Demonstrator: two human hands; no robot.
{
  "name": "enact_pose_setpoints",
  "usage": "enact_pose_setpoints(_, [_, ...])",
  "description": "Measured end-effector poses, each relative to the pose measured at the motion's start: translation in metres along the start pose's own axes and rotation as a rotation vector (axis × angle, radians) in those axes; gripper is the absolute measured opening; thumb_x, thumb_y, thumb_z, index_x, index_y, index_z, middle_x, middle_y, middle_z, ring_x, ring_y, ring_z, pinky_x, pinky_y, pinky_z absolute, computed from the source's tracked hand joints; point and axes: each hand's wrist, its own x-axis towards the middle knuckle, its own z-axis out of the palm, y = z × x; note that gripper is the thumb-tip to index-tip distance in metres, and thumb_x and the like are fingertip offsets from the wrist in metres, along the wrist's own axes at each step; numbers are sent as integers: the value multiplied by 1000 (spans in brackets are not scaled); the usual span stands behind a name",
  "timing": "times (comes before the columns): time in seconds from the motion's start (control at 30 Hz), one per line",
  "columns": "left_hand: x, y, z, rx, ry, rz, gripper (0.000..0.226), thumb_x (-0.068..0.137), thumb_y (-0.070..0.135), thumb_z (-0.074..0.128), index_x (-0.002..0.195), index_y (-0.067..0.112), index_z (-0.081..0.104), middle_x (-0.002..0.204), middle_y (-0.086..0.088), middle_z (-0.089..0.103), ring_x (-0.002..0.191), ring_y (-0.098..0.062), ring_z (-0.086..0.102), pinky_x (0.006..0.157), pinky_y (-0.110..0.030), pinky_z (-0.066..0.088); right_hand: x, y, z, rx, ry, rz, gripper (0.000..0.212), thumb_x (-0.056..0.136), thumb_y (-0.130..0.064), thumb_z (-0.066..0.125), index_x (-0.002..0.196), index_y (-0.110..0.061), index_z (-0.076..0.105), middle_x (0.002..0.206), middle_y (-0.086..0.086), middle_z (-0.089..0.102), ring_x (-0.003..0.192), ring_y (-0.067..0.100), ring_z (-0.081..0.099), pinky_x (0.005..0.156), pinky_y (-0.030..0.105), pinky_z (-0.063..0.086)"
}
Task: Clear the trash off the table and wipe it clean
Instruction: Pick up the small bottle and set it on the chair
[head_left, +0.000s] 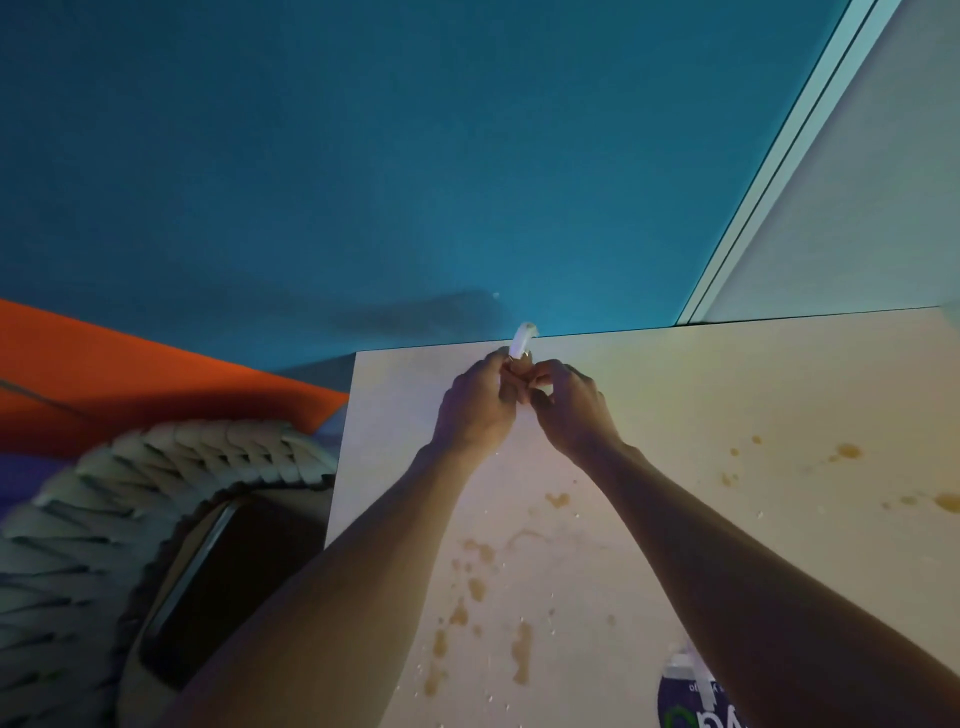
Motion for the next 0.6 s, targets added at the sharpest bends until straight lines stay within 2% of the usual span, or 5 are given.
enact_pose_setpoints(0.1, [-22, -4, -2, -23, 44, 27, 37, 106, 32, 52, 142, 28, 53, 138, 5, 64, 124, -22, 62, 103, -38, 51, -29, -6, -1, 88, 44, -37, 24, 97, -17, 59, 120, -11, 62, 119, 6, 69, 101, 28, 67, 81, 33, 49])
enact_pose_setpoints(0.23, [-62, -2, -9, -63, 129, 71, 39, 104, 32, 55, 142, 26, 54, 139, 4, 63, 122, -21, 64, 101, -35, 51, -71, -17, -4, 177, 81, -61, 26, 97, -22, 60, 122, -14, 61, 118, 2, 68, 100, 23, 67, 85, 37, 55])
enact_pose_setpoints(0.37, [-114, 8, -19, -123, 159, 102, 40, 102, 31, 58, 141, 26, 56, 135, 4, 65, 113, -16, 68, 94, -26, 51, -112, -26, -14, 219, 129, -84, 26, 98, -20, 61, 123, -16, 60, 117, 0, 68, 100, 21, 68, 87, 40, 56])
enact_pose_setpoints(0.6, [-212, 18, -36, -232, 202, 135, 43, 99, 27, 63, 142, 23, 57, 125, 4, 67, 105, -7, 67, 86, -4, 46, -200, -42, -37, 230, 104, -134, 29, 95, -12, 62, 123, -21, 60, 115, -5, 68, 100, 14, 67, 85, 43, 57])
